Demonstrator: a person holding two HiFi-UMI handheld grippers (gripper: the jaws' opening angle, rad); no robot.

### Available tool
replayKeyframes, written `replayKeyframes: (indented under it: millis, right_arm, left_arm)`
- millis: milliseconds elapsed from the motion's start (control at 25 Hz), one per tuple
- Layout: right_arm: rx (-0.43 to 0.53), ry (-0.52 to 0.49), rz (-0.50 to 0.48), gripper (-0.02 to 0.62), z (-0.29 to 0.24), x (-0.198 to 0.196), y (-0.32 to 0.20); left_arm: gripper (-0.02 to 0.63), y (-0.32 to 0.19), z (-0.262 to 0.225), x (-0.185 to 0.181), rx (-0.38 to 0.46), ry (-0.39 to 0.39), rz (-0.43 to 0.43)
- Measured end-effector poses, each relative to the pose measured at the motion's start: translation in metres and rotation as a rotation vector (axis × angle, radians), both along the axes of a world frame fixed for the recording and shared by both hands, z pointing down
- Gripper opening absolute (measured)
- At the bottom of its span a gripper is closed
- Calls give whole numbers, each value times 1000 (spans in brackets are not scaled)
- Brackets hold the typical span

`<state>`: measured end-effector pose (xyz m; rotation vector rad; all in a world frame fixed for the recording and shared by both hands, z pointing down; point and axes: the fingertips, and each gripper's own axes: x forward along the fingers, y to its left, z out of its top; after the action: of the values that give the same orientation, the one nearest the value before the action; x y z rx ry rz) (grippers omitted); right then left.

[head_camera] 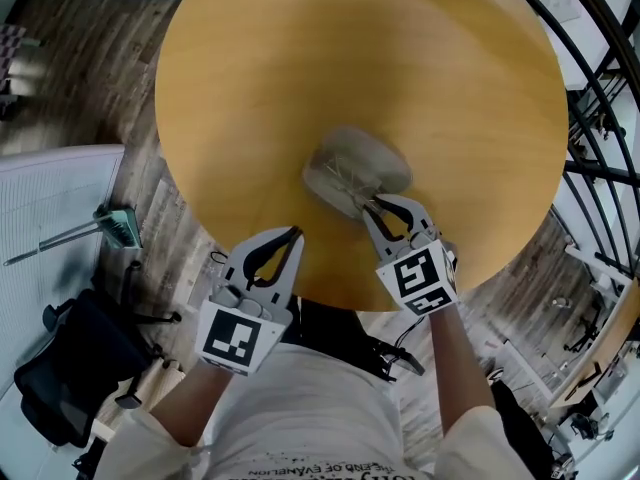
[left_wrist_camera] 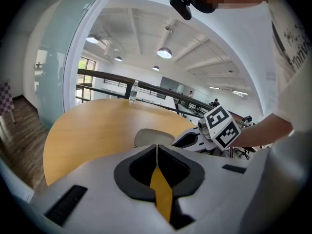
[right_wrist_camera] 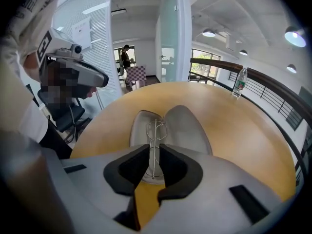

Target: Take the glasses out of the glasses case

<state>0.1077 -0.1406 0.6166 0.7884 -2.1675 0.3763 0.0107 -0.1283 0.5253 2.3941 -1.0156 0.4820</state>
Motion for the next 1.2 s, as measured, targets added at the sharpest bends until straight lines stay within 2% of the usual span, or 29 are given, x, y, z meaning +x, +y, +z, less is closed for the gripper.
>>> replayKeyframes:
  millis: [600,760,920,1200]
  right_arm:
    - [-42,77,-140,64,27,-8,-4]
    - [-53,99,-174,54,34,-8,-5]
    - [-67,94,-180,40,35,-10,-2]
    - [-66,89,-176,34,32,-12,-2]
  left_arm:
    - [29,-3,16,-13,-54,3,-58]
    - [29,1,26,-17,-91,-23,-56]
    - [29,-4,18,-14,-67,9,-77]
    - [29,-4,16,-16,-59,11,-78]
